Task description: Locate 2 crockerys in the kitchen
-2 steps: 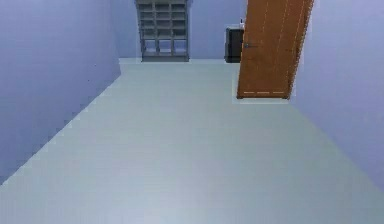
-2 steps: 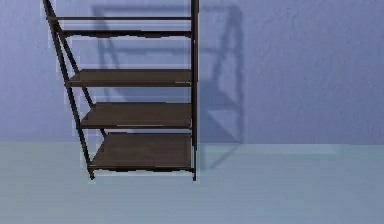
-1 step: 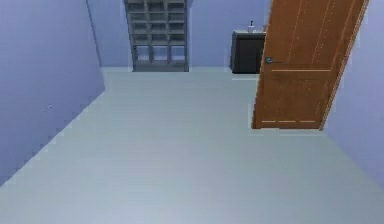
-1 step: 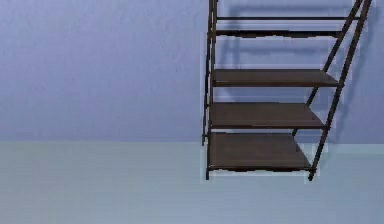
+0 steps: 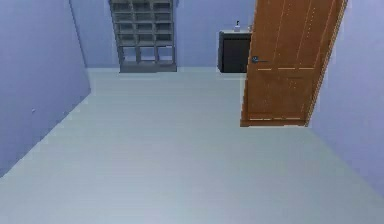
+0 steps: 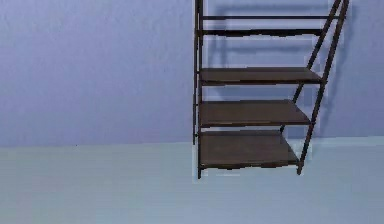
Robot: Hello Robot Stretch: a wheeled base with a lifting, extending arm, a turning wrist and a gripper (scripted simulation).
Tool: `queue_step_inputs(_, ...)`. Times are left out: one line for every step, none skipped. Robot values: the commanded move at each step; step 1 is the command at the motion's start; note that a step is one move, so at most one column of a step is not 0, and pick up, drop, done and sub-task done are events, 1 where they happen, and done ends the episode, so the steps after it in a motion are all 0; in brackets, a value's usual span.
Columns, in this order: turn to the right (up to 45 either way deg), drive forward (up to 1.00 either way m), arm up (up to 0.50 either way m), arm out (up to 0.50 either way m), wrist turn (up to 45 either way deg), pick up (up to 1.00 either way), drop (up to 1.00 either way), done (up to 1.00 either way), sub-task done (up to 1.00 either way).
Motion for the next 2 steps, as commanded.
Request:
queue_step_inputs(0.0,1.00,0.00,0.00,0.0,0.00,0.00,0.00,0.00)
queue_step_inputs(0.0,1.00,0.00,0.00,0.0,0.00,0.00,0.00,0.00)
